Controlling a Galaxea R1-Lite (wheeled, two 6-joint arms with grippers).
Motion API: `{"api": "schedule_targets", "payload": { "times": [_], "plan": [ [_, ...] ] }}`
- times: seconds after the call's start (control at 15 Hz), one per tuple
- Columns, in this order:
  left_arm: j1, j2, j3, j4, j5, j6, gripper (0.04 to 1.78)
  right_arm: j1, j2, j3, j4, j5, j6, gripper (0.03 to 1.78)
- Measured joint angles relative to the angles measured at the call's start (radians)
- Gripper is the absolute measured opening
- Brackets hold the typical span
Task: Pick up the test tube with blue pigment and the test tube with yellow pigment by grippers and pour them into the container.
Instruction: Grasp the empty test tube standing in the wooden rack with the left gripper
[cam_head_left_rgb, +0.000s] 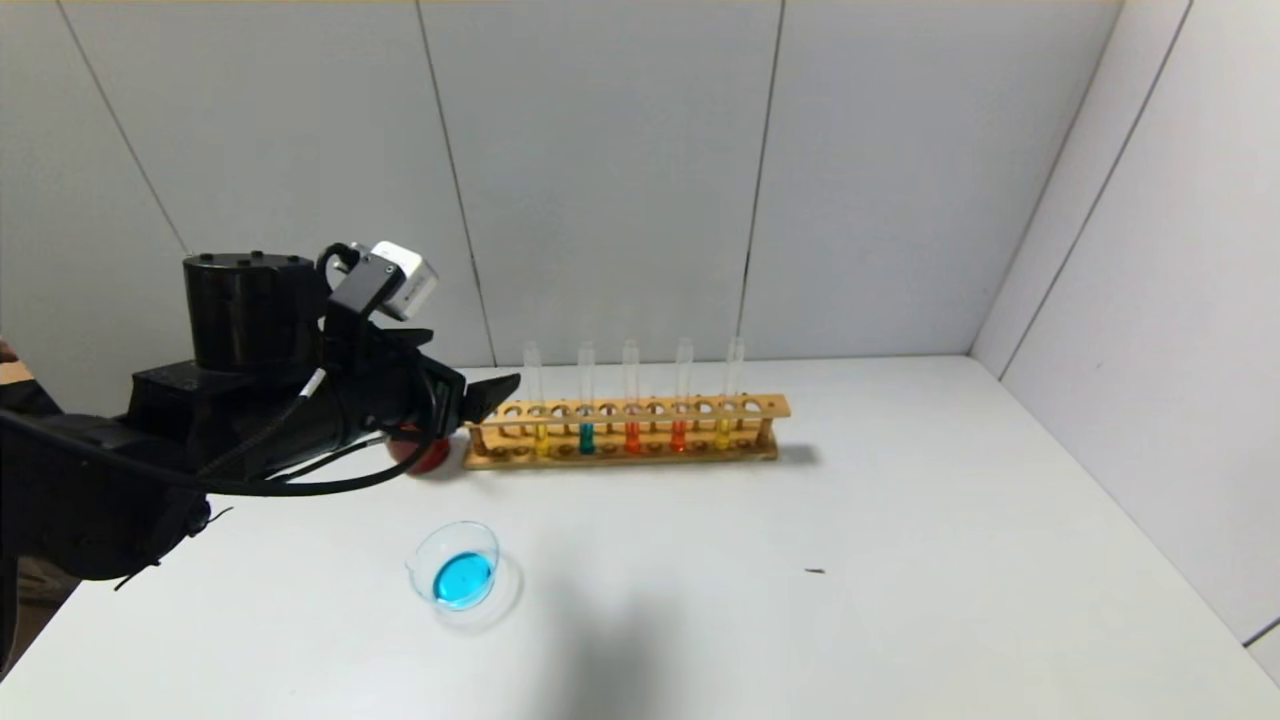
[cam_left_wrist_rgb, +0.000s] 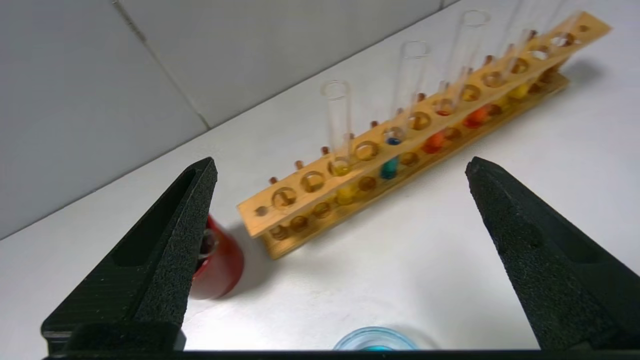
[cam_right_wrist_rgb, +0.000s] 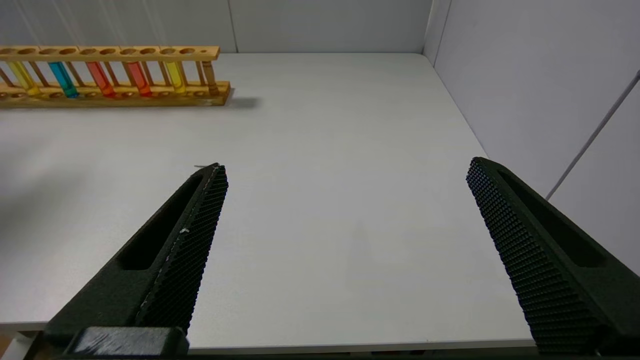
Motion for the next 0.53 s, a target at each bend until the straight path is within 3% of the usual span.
{"api": "schedule_targets", "payload": {
  "times": [0.53],
  "plan": [
    [-0.013, 0.142, -0.081, -0.01, 0.001, -0.092, 1.75, 0.0, 0.0, 0.0, 0.0, 0.0, 0.0, 1.75]
  ]
}}
